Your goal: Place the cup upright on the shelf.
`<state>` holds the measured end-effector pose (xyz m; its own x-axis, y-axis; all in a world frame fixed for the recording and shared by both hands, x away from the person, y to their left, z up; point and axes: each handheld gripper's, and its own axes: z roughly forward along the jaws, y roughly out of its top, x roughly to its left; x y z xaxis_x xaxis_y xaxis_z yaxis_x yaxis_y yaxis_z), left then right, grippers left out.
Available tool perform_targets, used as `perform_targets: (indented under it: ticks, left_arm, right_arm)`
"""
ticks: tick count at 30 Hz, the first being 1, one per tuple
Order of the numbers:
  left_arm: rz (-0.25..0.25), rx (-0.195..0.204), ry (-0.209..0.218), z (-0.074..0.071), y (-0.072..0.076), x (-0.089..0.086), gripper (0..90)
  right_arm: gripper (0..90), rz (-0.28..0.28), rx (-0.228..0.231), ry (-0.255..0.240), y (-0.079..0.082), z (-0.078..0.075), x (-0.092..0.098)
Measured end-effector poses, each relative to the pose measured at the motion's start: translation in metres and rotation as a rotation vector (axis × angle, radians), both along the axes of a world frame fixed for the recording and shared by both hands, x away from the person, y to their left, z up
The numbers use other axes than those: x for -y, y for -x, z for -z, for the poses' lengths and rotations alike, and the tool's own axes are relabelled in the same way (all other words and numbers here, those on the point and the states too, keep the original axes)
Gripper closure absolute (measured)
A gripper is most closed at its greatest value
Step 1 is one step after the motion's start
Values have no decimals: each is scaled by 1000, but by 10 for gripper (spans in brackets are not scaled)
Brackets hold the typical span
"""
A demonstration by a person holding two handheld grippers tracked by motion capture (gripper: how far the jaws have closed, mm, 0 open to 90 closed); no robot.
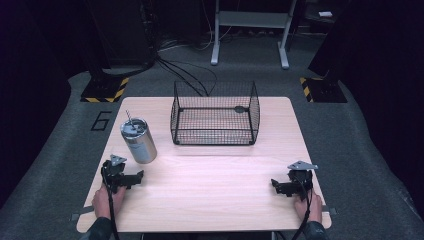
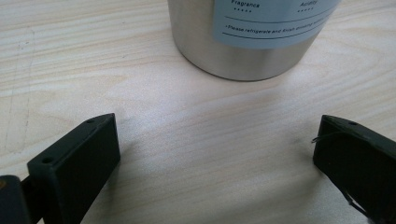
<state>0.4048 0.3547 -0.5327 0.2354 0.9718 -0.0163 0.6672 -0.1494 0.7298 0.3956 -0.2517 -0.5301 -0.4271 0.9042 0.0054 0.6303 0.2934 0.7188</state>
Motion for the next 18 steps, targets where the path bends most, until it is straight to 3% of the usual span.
perform_targets:
  ticks: [7, 10, 18]
  left_arm:
    - [2, 3, -5, 0, 0, 0, 4]
    - [-21, -1, -13, 0, 2, 1, 5]
    - [37, -1, -13, -1, 3, -2, 4]
  right_arm:
    - [0, -15, 7, 8, -2, 0, 0]
    - [0, -11, -4, 1, -2, 0, -1]
    - [0, -15, 3, 5, -4, 0, -3]
